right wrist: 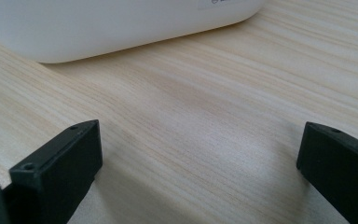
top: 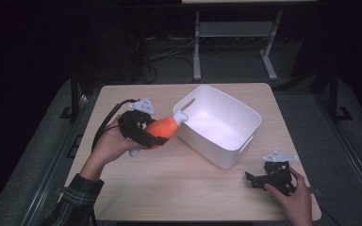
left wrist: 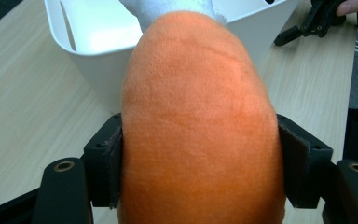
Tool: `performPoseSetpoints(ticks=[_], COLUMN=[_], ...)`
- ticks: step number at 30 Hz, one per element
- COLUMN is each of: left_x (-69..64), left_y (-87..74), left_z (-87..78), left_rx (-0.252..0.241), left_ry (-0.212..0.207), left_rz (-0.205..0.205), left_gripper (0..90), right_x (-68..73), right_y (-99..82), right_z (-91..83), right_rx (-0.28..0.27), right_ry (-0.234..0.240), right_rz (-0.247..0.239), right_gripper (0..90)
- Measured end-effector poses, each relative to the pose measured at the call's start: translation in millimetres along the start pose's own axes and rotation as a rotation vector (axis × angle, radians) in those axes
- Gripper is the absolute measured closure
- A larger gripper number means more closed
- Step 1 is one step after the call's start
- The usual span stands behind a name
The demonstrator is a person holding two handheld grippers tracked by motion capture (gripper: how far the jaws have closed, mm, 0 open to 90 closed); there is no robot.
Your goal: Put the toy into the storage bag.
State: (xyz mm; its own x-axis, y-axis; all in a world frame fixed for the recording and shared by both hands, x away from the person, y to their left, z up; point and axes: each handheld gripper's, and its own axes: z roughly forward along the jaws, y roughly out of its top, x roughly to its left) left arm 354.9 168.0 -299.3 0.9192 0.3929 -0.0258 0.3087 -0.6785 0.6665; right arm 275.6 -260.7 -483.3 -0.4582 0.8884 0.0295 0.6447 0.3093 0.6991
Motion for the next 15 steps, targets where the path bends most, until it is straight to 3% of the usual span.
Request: performPoseSetpoints(ticks=[11,15], left_x=[11.8,15.3], left_y=[13.1,19.1], left_z=[-4.8,-6.5], left_rx=[0.002,-0.022], left_ry=[0.009,0.008], left_rz=[0.015,0.014], left_gripper=[28.5,28.5], right_x=[0.0,-0.1], right_y=[0.0,0.0], right_z=[0.0,-0.1], right_rx=[0.000,0.001], right_ry=[0.000,-0.001], right_rz=[0.000,-0.001], right_gripper=[0.0,0.0])
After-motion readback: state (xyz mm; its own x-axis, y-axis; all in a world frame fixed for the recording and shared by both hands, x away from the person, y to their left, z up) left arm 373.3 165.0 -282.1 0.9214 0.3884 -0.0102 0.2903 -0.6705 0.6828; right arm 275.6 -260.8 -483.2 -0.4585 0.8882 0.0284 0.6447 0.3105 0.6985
